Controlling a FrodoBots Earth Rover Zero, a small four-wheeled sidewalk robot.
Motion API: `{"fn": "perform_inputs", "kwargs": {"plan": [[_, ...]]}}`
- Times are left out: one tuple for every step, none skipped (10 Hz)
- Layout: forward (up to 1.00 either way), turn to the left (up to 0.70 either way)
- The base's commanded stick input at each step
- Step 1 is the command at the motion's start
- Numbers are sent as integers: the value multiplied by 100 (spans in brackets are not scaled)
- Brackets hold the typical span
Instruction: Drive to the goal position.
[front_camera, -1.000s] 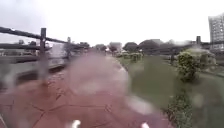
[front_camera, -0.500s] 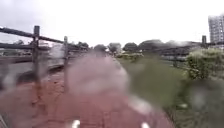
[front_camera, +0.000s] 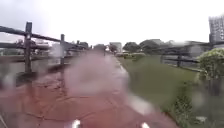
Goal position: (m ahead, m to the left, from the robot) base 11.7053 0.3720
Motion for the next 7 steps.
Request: {"fn": "perform_inputs", "kwargs": {"plan": [[70,0],[70,0],[70,0],[70,0],[70,0],[70,0],[70,0]]}}
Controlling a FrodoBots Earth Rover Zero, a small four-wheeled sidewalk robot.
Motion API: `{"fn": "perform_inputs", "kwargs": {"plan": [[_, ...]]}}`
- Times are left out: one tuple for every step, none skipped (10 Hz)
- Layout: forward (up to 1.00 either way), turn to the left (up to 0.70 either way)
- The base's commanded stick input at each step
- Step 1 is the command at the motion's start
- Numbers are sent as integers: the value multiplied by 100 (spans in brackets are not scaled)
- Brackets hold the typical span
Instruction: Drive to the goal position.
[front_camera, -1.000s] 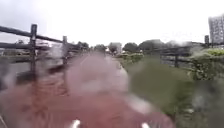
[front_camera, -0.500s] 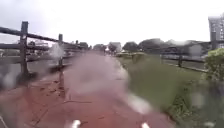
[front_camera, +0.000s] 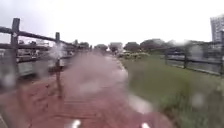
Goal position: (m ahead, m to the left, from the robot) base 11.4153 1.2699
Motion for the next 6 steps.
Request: {"fn": "perform_inputs", "kwargs": {"plan": [[70,0],[70,0],[70,0],[70,0],[70,0],[70,0]]}}
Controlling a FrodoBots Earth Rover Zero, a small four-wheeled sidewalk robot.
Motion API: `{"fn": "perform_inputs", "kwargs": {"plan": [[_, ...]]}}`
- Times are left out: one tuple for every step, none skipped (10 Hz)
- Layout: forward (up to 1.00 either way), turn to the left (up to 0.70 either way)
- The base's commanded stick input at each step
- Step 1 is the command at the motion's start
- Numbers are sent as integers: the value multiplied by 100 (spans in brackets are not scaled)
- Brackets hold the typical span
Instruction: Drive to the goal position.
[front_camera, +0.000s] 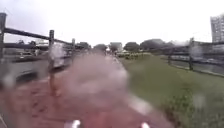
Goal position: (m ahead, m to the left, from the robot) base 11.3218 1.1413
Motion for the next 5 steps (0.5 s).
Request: {"fn": "perform_inputs", "kwargs": {"plan": [[70,0],[70,0],[70,0],[70,0],[70,0]]}}
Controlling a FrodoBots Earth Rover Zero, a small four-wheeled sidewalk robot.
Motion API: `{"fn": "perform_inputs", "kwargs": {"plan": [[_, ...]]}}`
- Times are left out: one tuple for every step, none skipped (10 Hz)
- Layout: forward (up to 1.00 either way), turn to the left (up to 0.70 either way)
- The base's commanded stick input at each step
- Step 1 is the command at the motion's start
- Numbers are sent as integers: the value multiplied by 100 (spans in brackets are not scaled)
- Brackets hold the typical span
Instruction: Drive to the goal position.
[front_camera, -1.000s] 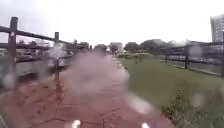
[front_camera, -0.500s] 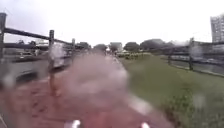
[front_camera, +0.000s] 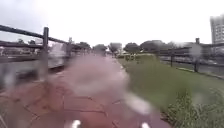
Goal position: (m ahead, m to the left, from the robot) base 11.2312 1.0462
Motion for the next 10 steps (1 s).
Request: {"fn": "perform_inputs", "kwargs": {"plan": [[70,0],[70,0],[70,0],[70,0],[70,0],[70,0],[70,0],[70,0],[70,0],[70,0]]}}
